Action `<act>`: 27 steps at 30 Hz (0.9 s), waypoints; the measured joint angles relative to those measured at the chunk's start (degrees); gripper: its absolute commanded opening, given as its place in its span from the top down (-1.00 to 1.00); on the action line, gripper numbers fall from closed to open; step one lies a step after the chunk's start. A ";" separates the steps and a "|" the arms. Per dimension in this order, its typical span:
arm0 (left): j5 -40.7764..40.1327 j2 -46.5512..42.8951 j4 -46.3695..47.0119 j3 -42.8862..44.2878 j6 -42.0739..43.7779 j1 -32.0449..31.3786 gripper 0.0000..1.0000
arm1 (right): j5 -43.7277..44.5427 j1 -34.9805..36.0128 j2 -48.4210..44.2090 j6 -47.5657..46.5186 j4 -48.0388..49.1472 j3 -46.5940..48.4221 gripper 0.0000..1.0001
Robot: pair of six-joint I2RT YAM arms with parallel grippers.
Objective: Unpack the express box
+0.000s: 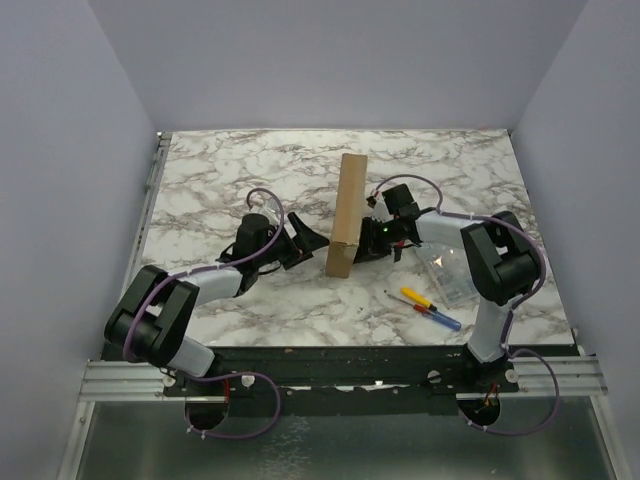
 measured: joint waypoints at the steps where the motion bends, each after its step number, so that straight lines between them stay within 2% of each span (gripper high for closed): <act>1: -0.11 0.70 0.02 0.33 0.28 0.00 -0.74 | 0.61 1.20 -0.11 0.35 -0.04 0.11 0.72; 6: -0.61 2.45 -0.09 0.55 1.51 0.28 -0.72 | 4.00 5.97 -0.35 2.29 -0.72 1.05 0.72; 10: -0.98 0.04 -1.05 -0.52 2.23 0.31 -0.72 | 5.57 8.74 -0.59 4.33 -0.57 1.09 0.72; 17: -7.15 -13.94 -14.73 -2.82 5.64 1.07 -0.73 | 7.93 13.35 -4.87 7.78 -0.42 -0.68 0.68; 22: -9.97 -25.40 -22.60 -6.49 6.38 4.96 -0.73 | 10.32 15.78 -9.07 8.22 -0.79 -0.70 0.67; 27: -11.13 -29.75 -28.20 -6.86 7.08 6.64 -0.74 | 10.84 17.53 -9.35 8.61 -1.27 -0.70 0.60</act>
